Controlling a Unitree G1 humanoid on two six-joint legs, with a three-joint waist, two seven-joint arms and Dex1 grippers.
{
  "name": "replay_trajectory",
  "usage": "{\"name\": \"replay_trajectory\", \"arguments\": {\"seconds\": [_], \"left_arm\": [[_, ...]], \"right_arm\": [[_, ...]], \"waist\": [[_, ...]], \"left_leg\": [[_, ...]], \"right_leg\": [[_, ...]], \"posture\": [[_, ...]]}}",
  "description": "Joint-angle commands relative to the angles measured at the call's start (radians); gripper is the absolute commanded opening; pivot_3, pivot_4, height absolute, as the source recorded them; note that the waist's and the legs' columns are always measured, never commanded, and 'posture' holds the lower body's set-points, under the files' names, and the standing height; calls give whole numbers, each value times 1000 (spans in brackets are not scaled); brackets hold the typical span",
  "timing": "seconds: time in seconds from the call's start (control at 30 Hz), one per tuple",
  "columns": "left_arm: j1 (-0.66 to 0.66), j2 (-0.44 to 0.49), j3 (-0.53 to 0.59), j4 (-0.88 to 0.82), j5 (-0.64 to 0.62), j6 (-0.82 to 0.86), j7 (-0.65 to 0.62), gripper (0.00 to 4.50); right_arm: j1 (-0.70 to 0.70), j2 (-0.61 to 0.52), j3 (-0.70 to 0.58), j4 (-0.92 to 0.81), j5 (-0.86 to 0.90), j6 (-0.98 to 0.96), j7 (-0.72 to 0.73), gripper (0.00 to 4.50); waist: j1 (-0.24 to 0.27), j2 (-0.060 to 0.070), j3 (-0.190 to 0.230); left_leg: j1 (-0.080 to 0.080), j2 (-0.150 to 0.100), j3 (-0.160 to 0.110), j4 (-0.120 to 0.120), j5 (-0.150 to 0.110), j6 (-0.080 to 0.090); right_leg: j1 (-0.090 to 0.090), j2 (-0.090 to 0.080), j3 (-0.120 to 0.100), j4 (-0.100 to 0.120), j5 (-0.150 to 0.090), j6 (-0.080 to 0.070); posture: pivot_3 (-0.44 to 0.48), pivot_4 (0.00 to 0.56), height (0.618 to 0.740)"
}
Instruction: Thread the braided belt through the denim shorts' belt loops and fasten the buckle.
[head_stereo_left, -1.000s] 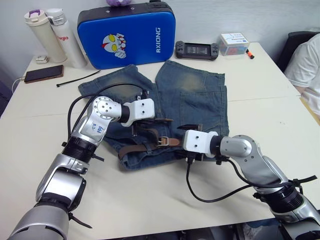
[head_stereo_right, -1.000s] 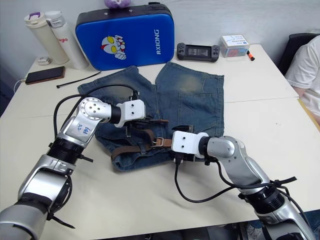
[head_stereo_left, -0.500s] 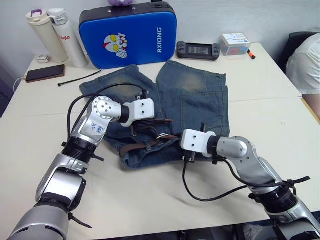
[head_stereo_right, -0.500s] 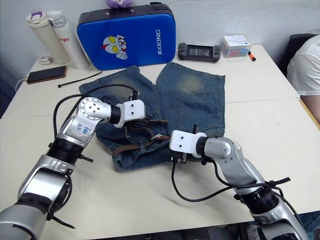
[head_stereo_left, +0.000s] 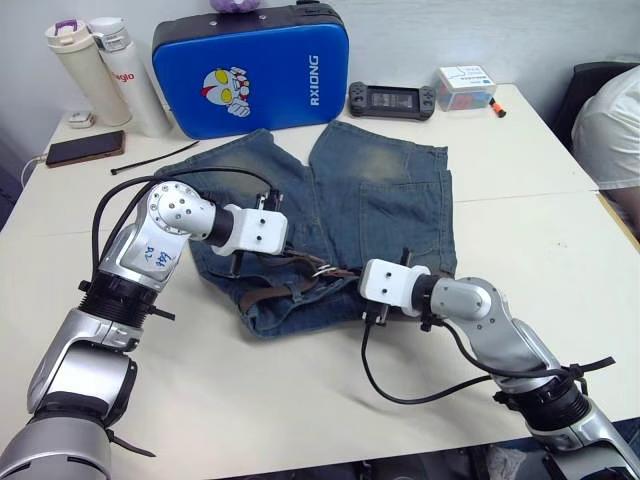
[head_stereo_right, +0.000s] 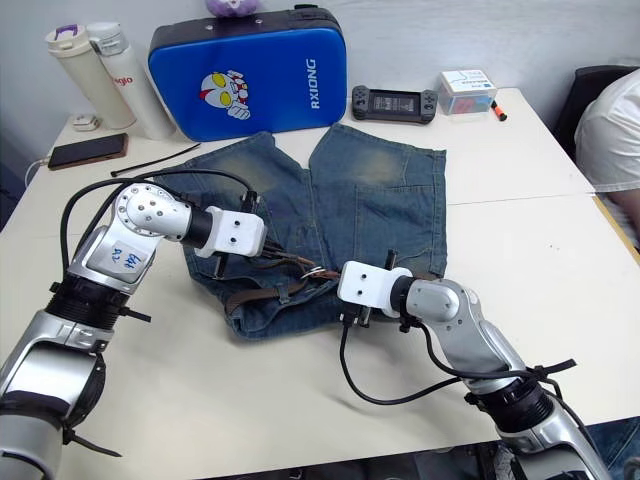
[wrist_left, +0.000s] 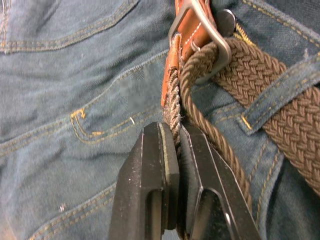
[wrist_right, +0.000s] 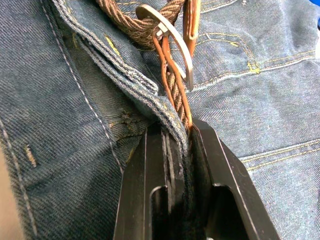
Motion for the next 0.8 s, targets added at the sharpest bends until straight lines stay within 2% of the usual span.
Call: {"name": "replay_trajectory", "arguments": {"seconds": [0.03,0.27,0.47,0.67,0.8], "left_arm": [[-11,-13,4,-31,2,-18,8,0],[-11,7,-28,-15,45,-63,-23,0],[-28,20,-12,18,35,-84,-48,0],[-45,-27,-15,30,19,-71,-41,0],[21,-62,-29,-75,1,18,-44,0]], "right_arm": [[-22,2,-19,-34,-12,2,-7,74],[-32,-4,-25,-23,-23,-7,-7,74],[-36,-7,-28,-17,-36,-14,-8,74],[-46,-2,-22,-14,-38,-21,-1,74],[-43,4,-23,-24,-40,-10,-1,74]], "waist": [[-1,0,0],[-1,0,0],[-1,0,0],[0,0,0],[-2,0,0]], "left_leg": [[0,0,0,0,0,0],[0,0,0,0,0,0],[0,0,0,0,0,0],[0,0,0,0,0,0],[0,0,0,1,0,0]], "right_leg": [[0,0,0,0,0,0],[0,0,0,0,0,0],[0,0,0,0,0,0],[0,0,0,0,0,0],[0,0,0,0,0,0]], "posture": [[0,150,664],[0,150,664],[0,150,664],[0,150,664],[0,150,664]]}}
